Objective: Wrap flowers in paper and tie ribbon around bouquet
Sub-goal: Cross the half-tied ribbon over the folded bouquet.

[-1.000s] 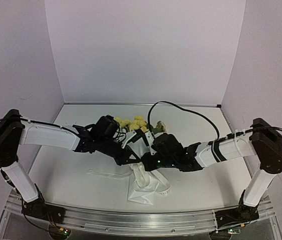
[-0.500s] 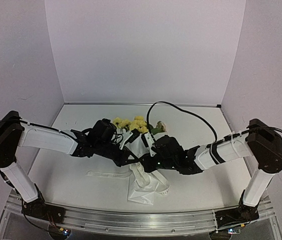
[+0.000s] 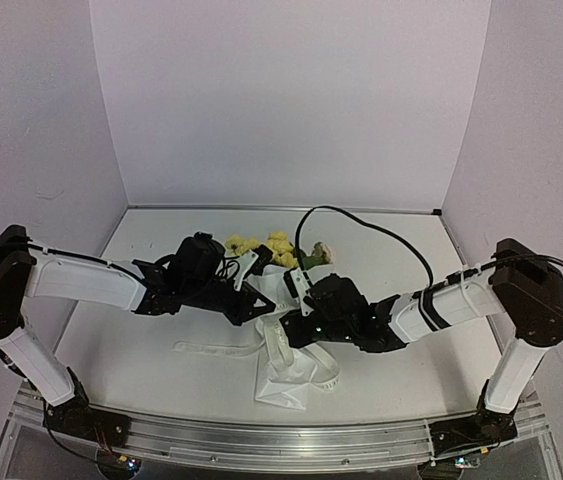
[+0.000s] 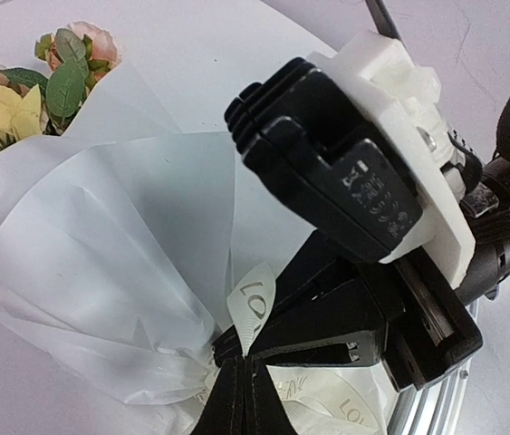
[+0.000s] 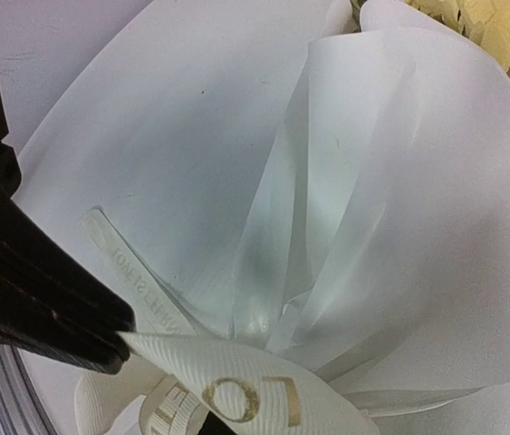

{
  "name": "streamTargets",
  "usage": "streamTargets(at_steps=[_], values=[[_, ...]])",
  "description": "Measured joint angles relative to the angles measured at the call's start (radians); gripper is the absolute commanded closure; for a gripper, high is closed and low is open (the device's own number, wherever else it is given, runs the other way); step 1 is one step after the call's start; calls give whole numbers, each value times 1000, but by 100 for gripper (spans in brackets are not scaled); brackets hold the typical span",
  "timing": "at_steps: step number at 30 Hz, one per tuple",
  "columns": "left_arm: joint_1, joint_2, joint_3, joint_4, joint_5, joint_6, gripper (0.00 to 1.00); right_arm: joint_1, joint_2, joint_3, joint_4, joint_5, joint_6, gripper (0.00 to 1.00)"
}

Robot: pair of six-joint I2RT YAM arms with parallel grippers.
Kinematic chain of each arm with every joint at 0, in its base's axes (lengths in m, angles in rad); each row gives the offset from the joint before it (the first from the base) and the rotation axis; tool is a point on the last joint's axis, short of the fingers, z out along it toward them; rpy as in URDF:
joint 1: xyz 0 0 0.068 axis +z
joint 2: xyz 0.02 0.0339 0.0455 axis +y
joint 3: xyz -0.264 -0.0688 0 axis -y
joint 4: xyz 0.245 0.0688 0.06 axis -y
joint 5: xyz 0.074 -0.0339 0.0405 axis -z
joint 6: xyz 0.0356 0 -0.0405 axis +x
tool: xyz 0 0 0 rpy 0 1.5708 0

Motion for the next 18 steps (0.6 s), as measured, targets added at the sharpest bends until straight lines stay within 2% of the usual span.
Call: streamTargets(at_steps=[18], values=[[0, 6, -30, 15, 28, -26, 98, -11, 49, 9, 143, 67, -40, 100]])
